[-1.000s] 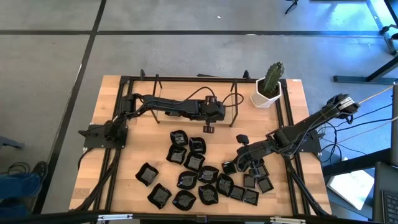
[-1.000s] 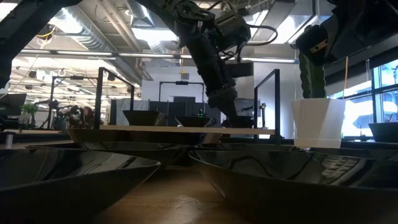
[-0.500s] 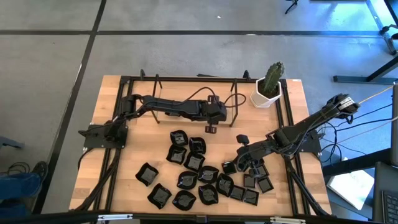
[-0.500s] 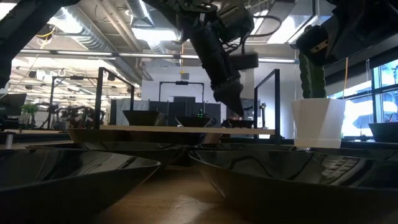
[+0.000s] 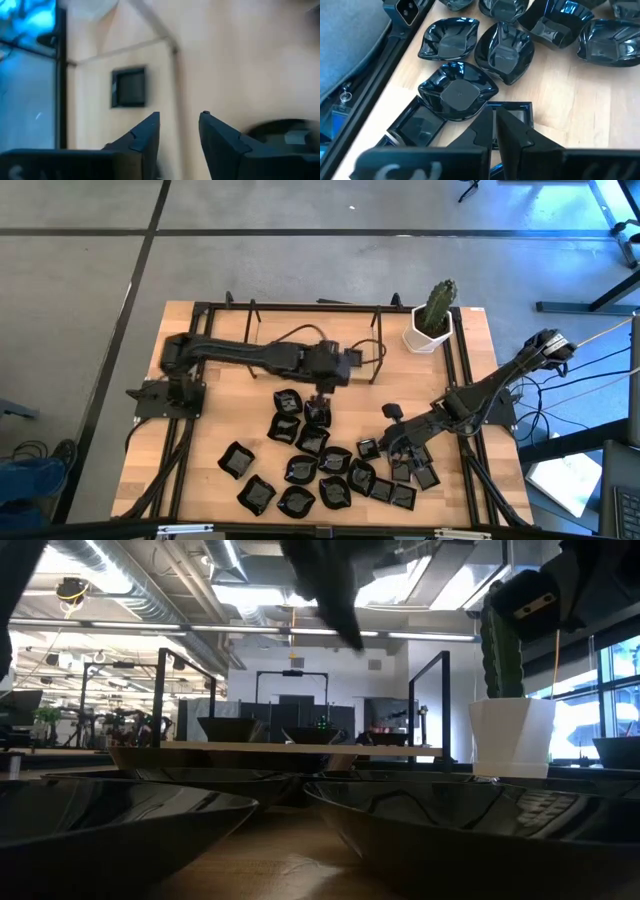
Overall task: Pick & Place Mini shaped plates
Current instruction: Stack the distorted square plate on the top of the distorted square plate on the shelf
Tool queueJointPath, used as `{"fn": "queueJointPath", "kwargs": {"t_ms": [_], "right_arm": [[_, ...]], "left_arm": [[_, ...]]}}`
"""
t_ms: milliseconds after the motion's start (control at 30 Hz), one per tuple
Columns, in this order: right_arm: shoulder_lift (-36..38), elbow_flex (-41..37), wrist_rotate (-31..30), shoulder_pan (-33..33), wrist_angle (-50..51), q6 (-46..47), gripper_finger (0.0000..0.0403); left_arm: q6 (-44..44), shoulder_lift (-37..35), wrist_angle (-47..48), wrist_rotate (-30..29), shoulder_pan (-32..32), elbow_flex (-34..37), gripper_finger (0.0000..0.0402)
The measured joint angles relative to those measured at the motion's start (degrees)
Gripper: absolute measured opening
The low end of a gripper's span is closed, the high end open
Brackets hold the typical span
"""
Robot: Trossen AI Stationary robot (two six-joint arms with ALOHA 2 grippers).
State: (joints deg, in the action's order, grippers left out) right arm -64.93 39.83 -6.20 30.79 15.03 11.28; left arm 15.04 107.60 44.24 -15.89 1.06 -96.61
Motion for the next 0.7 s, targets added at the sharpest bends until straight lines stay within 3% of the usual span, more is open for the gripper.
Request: {"fn": "queueJointPath", "kwargs": {"t_ms": [200,400,500,700], "right_arm": [[-0.3,0.0,-1.3,1.5,-1.4,-2.6,0.0025],[-0.3,0.0,-4.9,1.8,-8.6,-7.4,0.0025],[-0.3,0.0,-5.1,1.6,-12.3,-12.3,0.0025],[-0.3,0.0,-12.0,0.9,-23.1,-20.2,0.0024]], "left_arm": [[5.4,-13.1,-10.0,2.6,9.3,9.2,0.0072],[12.2,-29.4,-48.5,9.7,16.4,34.7,0.0007],[11.0,-35.8,-57.8,6.6,16.9,47.6,0.0004],[3.7,-52.9,-67.8,-2.3,15.3,69.0,0.0003]]}}
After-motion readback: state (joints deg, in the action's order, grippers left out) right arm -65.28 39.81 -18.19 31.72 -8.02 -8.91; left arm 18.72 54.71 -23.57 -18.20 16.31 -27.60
